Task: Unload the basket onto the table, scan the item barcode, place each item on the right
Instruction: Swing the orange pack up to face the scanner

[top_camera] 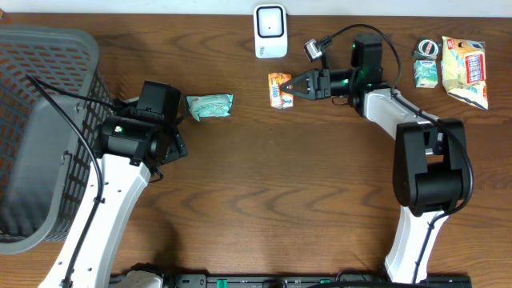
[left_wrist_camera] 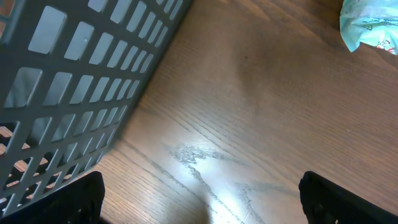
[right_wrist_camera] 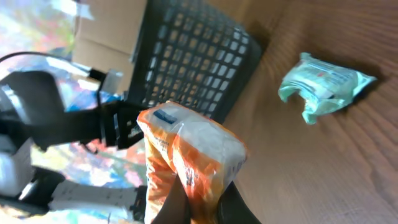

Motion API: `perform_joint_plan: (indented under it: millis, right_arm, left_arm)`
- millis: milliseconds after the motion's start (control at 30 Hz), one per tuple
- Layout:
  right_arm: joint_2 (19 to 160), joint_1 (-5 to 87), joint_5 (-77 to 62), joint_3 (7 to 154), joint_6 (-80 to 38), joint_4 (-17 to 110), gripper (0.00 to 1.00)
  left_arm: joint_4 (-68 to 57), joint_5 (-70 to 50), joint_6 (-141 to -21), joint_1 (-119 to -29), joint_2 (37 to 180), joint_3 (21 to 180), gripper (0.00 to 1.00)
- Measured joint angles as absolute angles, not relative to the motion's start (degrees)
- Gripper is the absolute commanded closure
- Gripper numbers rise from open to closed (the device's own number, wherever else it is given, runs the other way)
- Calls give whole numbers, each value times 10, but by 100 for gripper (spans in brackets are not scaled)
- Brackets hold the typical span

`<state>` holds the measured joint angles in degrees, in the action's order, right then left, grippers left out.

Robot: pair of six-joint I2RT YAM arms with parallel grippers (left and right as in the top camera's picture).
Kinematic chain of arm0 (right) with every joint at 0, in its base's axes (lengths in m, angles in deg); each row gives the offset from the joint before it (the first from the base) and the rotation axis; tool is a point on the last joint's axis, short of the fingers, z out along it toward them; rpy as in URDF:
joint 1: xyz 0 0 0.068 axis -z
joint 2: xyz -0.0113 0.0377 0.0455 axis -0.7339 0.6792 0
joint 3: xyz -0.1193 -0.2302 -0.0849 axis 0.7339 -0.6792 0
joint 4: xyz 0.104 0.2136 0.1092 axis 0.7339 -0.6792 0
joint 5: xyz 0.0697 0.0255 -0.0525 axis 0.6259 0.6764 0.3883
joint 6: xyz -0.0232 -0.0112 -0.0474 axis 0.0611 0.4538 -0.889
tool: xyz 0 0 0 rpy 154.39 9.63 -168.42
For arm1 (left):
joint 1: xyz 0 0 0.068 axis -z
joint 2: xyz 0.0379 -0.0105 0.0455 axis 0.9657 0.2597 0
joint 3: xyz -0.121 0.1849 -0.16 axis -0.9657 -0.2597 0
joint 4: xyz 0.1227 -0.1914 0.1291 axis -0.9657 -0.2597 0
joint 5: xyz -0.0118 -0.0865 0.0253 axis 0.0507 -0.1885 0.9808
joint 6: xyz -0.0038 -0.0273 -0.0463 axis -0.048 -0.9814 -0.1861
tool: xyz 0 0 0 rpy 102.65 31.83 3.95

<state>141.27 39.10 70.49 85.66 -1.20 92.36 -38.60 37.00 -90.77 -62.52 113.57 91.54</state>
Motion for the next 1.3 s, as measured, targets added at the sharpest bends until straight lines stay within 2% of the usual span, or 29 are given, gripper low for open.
perform_joint_plan:
  millis: [333,500,600,700,900,1133,1300]
  right_arm:
    - [1413,328,508,858,-37,806,99]
    - [1411,326,355,888,-116,615,99]
    - [1408,323,207,942,-191,472,99]
    - [1406,310,56,1012,-269,400,99]
    - [1388,259,-152,1101,-359,389,99]
    - [1390,244,-210,1170,-397,409,99]
    - [1442,253,-236,1285,-429,394,99]
  left_arm:
    - [-386,370,-908,-625,1136,915,2]
    - [-386,370,-908,-625,1136,915,2]
    - [-386,370,-908,-625,1136,915,2]
    - [-386,370,-908,-625,1136,915,2]
    - [-386,370,-908,-625,1136,915,2]
    - [-386,370,-908,-625,1136,915,2]
    - [-386,370,-908,-625,1136,915,2]
